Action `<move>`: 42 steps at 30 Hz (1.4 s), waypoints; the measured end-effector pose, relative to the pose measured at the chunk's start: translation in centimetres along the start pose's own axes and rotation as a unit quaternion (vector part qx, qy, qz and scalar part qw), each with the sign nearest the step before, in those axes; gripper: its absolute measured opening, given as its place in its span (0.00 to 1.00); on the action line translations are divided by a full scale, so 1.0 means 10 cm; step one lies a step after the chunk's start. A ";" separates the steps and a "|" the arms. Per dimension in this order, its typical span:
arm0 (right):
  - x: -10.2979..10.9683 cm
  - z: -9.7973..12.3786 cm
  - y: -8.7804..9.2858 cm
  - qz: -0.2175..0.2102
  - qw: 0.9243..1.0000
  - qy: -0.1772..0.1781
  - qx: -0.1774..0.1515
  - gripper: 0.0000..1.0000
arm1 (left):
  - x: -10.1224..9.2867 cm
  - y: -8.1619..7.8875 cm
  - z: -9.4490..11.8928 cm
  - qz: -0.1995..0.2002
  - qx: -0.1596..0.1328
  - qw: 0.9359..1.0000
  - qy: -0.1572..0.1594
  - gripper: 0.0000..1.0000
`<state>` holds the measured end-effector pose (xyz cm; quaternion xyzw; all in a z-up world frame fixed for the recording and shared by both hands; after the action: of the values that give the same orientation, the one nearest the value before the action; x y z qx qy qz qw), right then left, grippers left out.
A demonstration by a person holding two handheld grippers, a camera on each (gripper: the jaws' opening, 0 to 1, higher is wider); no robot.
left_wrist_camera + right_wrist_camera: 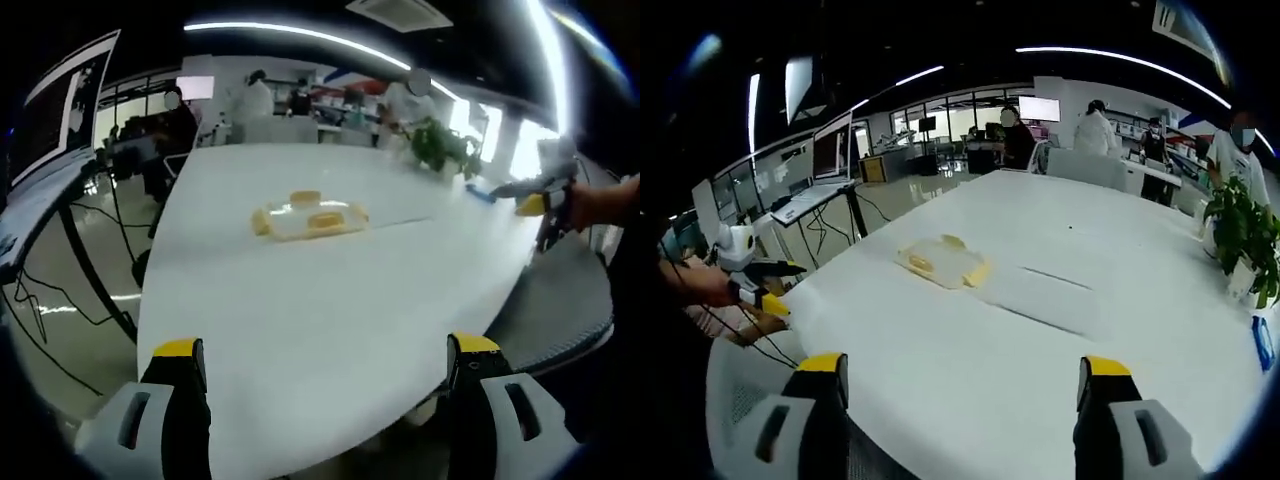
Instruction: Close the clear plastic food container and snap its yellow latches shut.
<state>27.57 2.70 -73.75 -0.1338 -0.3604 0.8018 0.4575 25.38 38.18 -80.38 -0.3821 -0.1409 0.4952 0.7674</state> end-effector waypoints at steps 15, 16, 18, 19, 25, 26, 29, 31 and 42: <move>0.00 -0.41 -0.16 0.048 0.997 -0.061 0.008 0.94 | 0.02 -0.07 -0.07 0.009 0.034 0.999 -0.018 0.98; 0.00 -0.42 -0.18 0.049 0.997 -0.064 0.006 0.94 | 0.01 -0.08 -0.07 0.003 0.037 0.999 -0.018 0.98; 0.00 -0.46 -0.20 0.053 0.996 -0.069 0.004 0.94 | 0.00 -0.13 -0.09 -0.003 0.037 0.999 -0.018 0.98; 0.00 -0.47 -0.21 0.057 0.996 -0.070 0.006 0.94 | 0.00 -0.14 -0.10 -0.003 0.037 0.999 -0.017 0.98; 0.04 -0.57 -0.23 0.118 0.990 -0.075 0.023 0.94 | 0.00 -0.21 -0.13 -0.013 0.040 0.999 -0.018 0.99; 0.05 -0.57 -0.24 0.108 0.991 -0.077 0.021 0.94 | 0.00 -0.23 -0.14 -0.017 0.042 0.999 -0.017 0.99; 0.01 -0.61 -0.28 0.100 0.992 -0.079 0.018 0.93 | 0.02 -0.24 -0.17 -0.024 0.047 0.998 -0.015 0.99; 0.01 -0.64 -0.30 0.104 0.991 -0.079 0.017 0.92 | 0.05 -0.26 -0.18 -0.027 0.050 0.998 -0.015 0.99; 0.00 -0.80 -0.36 0.131 0.987 -0.095 0.026 0.91 | 0.20 -0.37 -0.28 -0.044 0.068 0.997 -0.015 0.98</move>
<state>34.24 7.51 -76.89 -0.0912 -0.3603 0.8729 0.3160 30.40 37.87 -79.85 -0.3152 -0.1353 0.4754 0.8101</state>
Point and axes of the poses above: the point that each gripper's makers call its tool centre point, and the gripper's own axes: z roughly backward along the fingers, x roughly to its left, y roughly out of its underside, the point moved 4 cm from there along z, roughly backward along the fingers, and after that the axes turned 10 degrees about x, right-handed, at the moved point
